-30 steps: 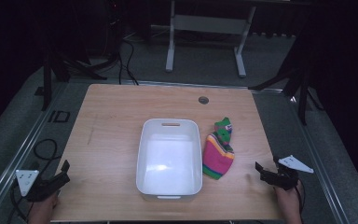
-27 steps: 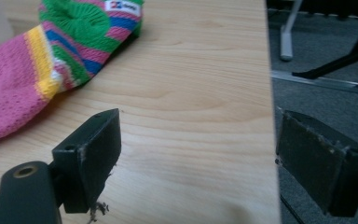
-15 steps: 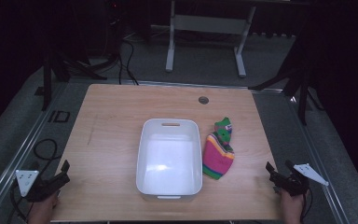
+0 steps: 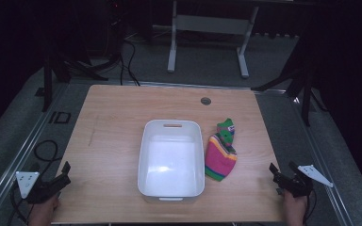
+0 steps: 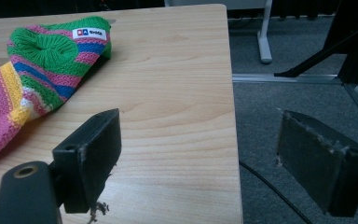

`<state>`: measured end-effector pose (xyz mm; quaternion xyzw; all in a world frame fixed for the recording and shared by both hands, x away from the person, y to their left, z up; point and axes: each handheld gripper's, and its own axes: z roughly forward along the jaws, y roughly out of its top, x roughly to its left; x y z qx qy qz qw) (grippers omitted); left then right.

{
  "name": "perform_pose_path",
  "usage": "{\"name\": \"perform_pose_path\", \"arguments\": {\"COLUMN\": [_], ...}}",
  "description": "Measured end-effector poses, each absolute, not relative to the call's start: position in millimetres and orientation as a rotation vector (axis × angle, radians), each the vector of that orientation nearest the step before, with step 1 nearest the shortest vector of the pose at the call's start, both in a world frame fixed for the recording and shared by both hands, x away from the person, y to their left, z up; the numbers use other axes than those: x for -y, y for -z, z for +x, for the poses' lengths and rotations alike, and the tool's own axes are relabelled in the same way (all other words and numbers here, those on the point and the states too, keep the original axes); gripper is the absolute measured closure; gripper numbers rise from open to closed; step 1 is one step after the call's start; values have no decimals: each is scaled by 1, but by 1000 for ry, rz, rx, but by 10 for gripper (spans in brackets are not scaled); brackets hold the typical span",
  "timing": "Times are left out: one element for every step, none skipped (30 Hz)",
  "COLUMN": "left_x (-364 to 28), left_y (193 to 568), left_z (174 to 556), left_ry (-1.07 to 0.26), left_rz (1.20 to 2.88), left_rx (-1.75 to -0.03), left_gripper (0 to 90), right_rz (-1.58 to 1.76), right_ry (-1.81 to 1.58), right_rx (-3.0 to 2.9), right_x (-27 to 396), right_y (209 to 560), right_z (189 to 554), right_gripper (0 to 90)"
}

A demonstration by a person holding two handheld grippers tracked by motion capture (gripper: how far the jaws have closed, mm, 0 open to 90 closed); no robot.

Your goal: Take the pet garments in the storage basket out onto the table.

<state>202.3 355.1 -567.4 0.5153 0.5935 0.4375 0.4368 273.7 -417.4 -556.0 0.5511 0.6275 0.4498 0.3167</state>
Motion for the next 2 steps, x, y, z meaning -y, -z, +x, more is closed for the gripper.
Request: {"name": "perform_pose_path", "arguments": {"left_x": [-355,-355], "left_y": [567,567], "left_z": [202,202], "left_ry": [-1088,-1088], "left_rz": [1282,1282], "left_rx": [-1477,-1477], "left_gripper": [9,9], "right_rz": [1451,1450], "right_ry": [-1181,-1178], "right_rx": [-1652,-1654], "right_x": [417,417], "right_y": [556,556], "right_z": [274,274], "right_gripper": [139,139]}}
